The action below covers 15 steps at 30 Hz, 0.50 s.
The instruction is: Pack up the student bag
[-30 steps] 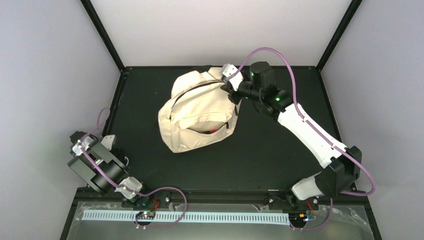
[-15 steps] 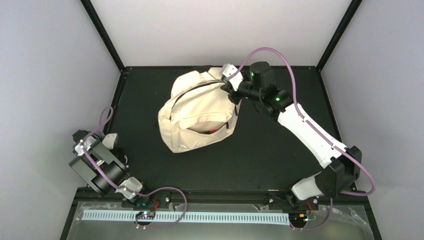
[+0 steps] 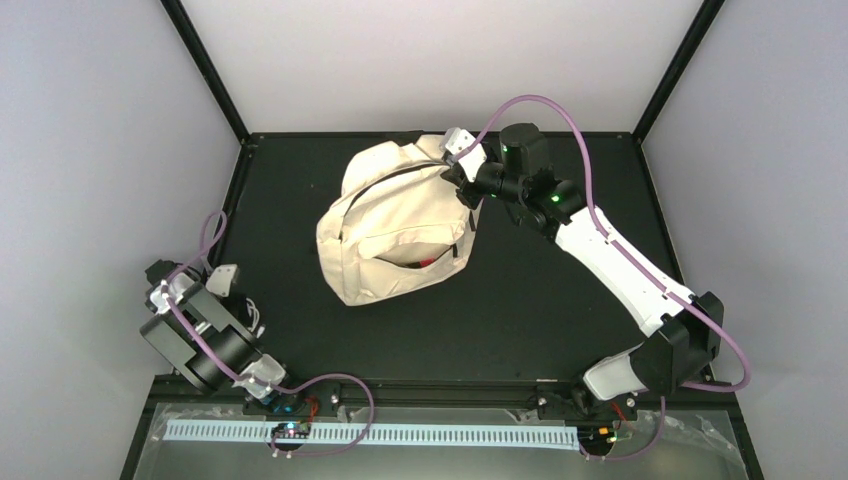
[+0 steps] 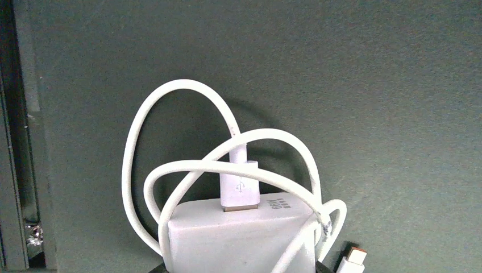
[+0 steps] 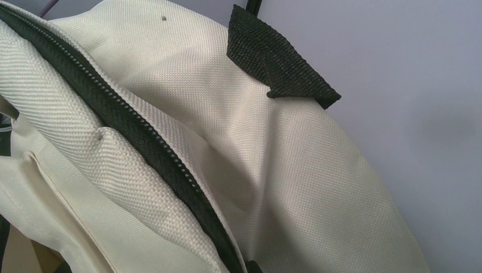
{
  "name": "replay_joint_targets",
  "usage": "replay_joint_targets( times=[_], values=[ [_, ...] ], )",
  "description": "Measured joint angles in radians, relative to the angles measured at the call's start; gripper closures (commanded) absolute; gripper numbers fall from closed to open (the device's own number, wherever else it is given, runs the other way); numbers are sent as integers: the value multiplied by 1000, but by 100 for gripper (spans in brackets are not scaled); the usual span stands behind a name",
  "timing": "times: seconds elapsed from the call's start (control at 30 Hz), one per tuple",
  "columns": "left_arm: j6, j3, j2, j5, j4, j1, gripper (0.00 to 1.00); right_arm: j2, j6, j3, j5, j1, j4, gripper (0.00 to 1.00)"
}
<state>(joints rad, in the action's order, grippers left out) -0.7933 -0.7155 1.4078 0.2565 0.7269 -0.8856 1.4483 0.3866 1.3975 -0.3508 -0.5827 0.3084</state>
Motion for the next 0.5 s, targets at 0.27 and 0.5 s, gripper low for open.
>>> replay_joint_targets(
  times=[0.27, 0.5],
  values=[
    [-5, -4, -31, 51, 44, 2, 87, -2, 0, -3, 1, 0, -1, 99],
    [-9, -57, -45, 108, 105, 6, 88, -4, 0, -3, 2, 0, -1, 99]
  ],
)
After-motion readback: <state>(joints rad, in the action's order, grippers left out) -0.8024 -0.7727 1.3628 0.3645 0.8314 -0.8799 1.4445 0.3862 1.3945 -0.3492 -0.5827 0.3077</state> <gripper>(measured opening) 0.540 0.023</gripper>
